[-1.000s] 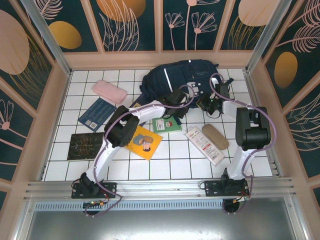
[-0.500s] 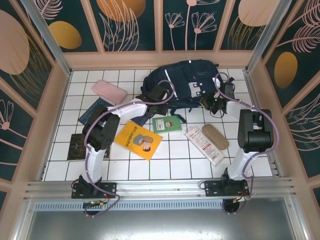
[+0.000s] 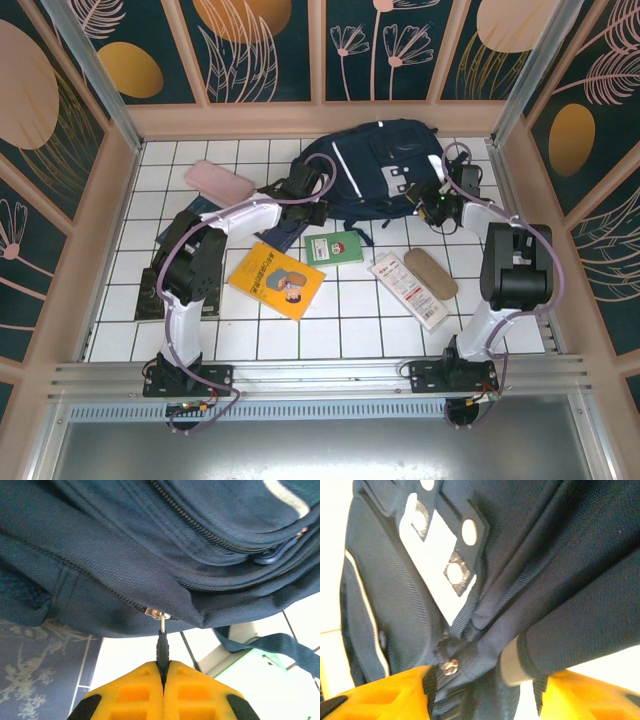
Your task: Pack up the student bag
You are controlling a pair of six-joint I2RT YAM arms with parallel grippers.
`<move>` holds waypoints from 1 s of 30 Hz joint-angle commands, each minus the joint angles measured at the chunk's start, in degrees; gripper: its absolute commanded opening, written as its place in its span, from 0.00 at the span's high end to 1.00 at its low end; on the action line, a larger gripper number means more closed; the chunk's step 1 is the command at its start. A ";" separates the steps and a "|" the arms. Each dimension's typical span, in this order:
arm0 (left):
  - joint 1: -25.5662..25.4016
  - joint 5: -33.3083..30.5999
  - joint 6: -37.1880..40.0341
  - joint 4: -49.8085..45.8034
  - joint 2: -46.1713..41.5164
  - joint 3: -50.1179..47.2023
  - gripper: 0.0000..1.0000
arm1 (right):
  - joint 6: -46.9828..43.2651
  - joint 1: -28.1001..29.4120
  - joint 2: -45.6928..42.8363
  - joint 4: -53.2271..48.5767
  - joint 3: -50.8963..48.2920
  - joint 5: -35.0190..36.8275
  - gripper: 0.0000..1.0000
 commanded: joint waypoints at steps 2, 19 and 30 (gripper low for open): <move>-3.51 5.89 -0.30 -0.99 -1.45 4.50 1.00 | 2.26 2.26 -7.11 -1.04 -3.75 1.87 0.40; -9.03 6.49 -1.35 -1.59 -1.50 4.47 1.00 | 15.80 15.19 -5.48 7.66 -7.26 3.22 0.53; -9.05 -3.17 0.53 -5.58 -2.25 3.26 1.00 | 15.63 12.63 -4.24 6.30 -8.08 6.33 1.00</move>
